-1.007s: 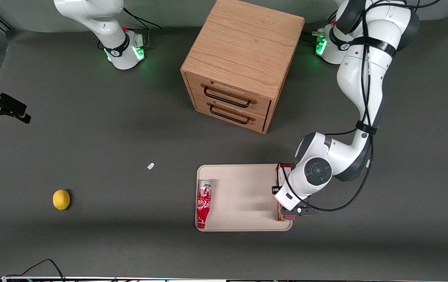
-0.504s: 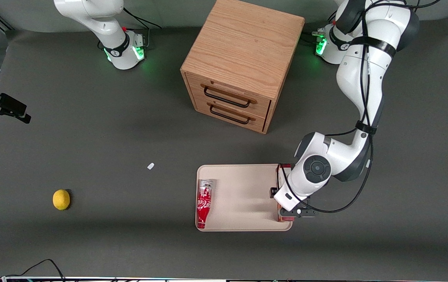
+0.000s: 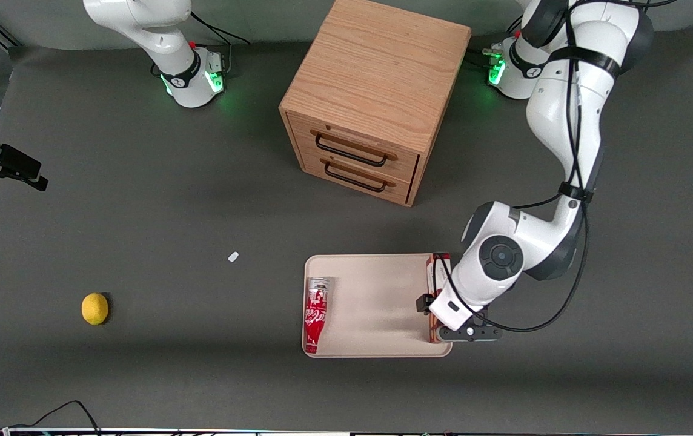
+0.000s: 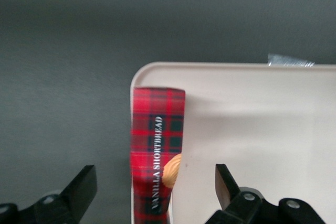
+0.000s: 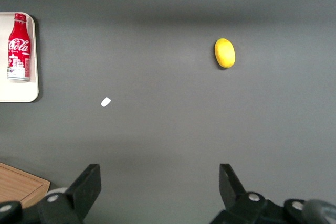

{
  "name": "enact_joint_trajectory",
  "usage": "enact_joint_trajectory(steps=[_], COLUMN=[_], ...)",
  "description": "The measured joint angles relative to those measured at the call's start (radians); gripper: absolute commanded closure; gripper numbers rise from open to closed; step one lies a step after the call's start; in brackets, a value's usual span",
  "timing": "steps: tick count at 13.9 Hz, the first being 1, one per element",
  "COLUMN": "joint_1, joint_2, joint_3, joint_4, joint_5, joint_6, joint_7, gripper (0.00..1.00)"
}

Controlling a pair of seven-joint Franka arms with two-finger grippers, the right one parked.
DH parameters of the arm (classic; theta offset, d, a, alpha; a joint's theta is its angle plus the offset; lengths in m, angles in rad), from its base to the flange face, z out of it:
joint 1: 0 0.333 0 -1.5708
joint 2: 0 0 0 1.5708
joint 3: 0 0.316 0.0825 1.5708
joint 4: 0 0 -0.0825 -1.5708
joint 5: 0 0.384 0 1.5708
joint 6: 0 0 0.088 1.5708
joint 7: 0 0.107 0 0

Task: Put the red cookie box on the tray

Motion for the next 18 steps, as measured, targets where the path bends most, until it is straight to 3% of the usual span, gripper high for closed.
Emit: enact_joint_trajectory(steps=[4,7,14,18], joint_1=[0.046,0.113,0.342,0.414], joint_2=[-0.136,-0.311,-0.649,-0.811], joint_3=[0.003,0.004,0.008,0.008], joint_4=[-0.042,-0.086,-0.298,-0.378], joint_5=[-0.09,-0.141,-0.166,-0.166], joint_6=[-0.083,-0.288,-0.478,-0.568], joint_7=[0.0,0.003,0.34,0.401], gripper=[0.0,0.0,0.0,0.0])
